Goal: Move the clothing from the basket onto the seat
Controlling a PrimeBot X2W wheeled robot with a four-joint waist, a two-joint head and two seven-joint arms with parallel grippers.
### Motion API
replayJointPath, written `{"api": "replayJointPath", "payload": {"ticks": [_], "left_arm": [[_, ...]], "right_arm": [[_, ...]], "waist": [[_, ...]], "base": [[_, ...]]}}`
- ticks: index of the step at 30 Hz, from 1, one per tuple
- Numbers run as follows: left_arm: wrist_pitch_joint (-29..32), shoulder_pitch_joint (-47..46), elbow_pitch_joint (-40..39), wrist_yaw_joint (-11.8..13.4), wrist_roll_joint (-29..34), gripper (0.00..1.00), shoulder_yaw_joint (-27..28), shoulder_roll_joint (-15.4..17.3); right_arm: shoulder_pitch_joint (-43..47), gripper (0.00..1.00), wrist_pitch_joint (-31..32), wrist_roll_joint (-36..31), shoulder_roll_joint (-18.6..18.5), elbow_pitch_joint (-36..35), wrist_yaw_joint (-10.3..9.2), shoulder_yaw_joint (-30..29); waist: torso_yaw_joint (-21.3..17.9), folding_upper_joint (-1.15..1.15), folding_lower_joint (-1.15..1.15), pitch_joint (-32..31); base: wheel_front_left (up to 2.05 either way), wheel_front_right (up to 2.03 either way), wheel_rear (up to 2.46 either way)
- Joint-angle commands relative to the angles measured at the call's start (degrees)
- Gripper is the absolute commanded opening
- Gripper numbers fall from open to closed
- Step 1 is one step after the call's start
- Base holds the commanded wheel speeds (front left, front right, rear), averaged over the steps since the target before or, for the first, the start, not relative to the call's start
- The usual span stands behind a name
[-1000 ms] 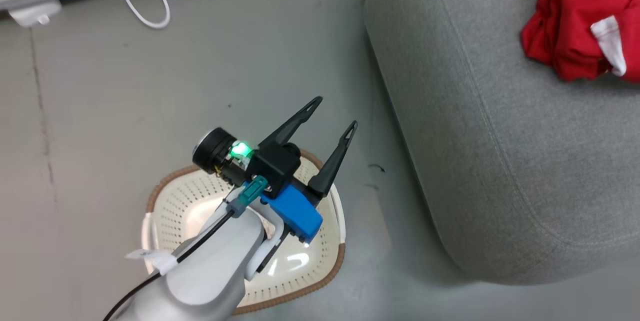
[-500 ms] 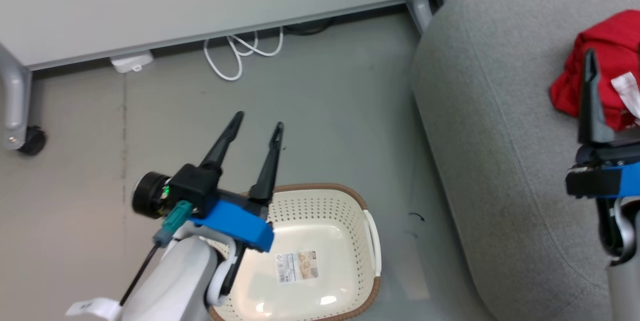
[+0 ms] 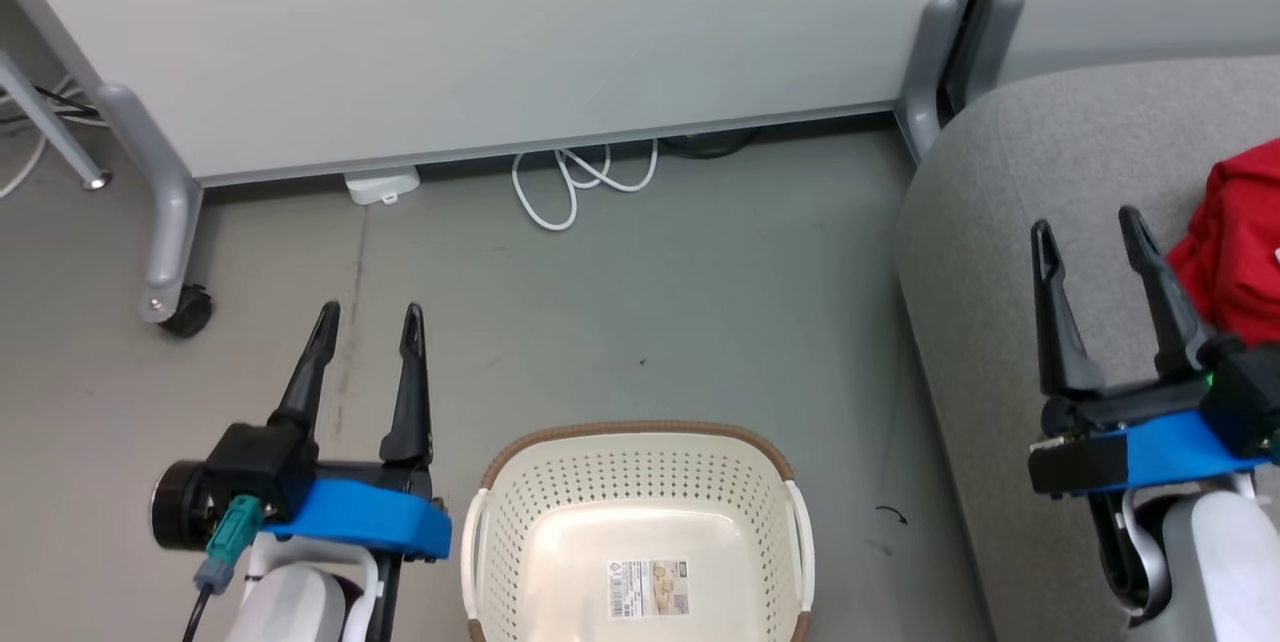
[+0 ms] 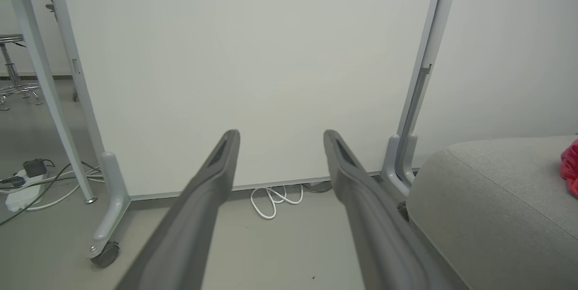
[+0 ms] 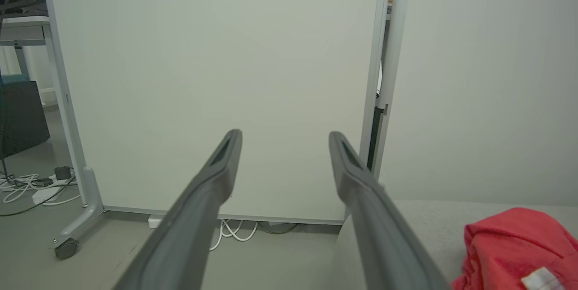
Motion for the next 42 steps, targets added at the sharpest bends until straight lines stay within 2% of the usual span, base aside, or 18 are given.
{"api": "replayJointPath", "payload": {"ticks": [1,14,26,36,37,42], "left_arm": [[-0.2,0.6,-0.2,-0.2,0.5,1.00,0.4,-0.2],[-0.2,6.1,0.4,-3.2,4.5,1.00,6.2,-5.1],[-0.2,8.3,1.2,-4.9,6.9,1.00,7.9,-6.6],[-0.2,8.8,2.1,-5.3,8.1,1.00,8.8,-7.1],[0.0,8.5,2.2,-5.3,7.9,0.00,8.5,-7.1],[0.6,10.3,4.7,-5.3,7.1,0.00,8.6,-7.4]], "right_arm": [[1.1,1.00,0.0,0.3,0.2,0.1,0.01,-0.3],[11.2,1.00,0.0,1.1,3.3,-1.3,0.02,-3.1],[16.0,1.00,0.0,0.9,4.8,-1.8,0.02,-1.4],[17.1,1.00,0.0,1.7,4.9,-1.4,0.02,-0.9],[16.3,0.00,0.0,1.8,4.8,-1.3,-0.01,-0.9],[16.7,0.00,0.2,2.4,5.0,1.3,-0.01,-0.9]], "waist": [[0.6,0.00,0.01,-0.7],[3.1,0.00,0.01,-4.5],[3.9,0.00,0.01,-6.8],[3.9,0.00,0.01,-7.5],[3.9,0.00,0.01,-7.5],[3.9,0.00,0.01,-7.5]], "base": [[0.00,0.00,0.00],[0.00,0.00,0.00],[0.00,0.00,0.00],[0.00,0.00,0.00],[0.00,0.00,0.00],[0.00,0.00,0.00]]}}
